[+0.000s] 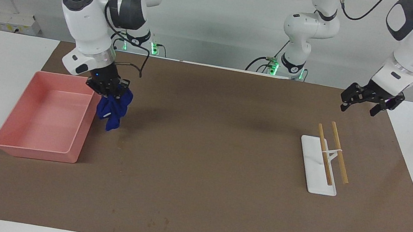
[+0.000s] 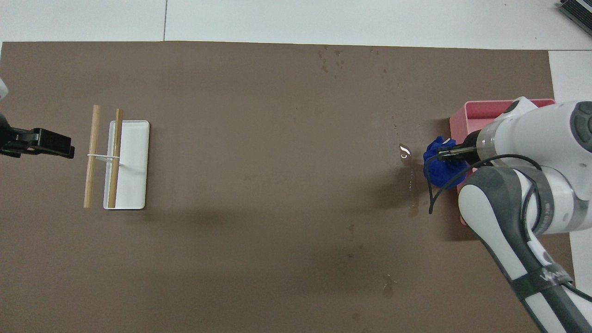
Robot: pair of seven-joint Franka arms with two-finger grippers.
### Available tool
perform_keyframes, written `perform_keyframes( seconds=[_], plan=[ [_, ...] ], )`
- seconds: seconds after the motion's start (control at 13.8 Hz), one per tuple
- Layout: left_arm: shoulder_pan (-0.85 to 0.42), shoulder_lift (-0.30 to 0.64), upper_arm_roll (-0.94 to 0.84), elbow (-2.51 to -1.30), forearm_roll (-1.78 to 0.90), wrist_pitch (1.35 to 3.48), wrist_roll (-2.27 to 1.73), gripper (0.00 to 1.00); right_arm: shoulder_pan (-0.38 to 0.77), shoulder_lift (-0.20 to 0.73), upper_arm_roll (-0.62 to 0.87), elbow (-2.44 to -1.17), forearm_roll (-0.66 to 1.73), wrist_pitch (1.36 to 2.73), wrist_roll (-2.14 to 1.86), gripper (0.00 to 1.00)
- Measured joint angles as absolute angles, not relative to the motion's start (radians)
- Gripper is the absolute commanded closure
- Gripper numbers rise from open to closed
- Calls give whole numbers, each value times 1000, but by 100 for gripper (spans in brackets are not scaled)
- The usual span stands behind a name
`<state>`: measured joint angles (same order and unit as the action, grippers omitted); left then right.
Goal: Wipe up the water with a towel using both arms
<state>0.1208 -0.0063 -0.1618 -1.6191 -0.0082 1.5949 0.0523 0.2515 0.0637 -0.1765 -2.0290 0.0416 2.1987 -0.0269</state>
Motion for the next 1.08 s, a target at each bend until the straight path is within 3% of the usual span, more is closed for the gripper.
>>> perform_keyframes(
  seconds=[0.29,0.65,1.08],
  plan=[
    [99,-1,-162,-1613,-8,1592,52,0,253,180,-173,-2027,39,2371,-17,100],
    [88,-1,-155,-1625,-8,1588,52,0,265,188,-164,-1939,220,2334,55,100],
    [10,-5,-92,-1625,-8,1583,55,0,269,255,-165,-1949,229,2392,53,100]
  ],
)
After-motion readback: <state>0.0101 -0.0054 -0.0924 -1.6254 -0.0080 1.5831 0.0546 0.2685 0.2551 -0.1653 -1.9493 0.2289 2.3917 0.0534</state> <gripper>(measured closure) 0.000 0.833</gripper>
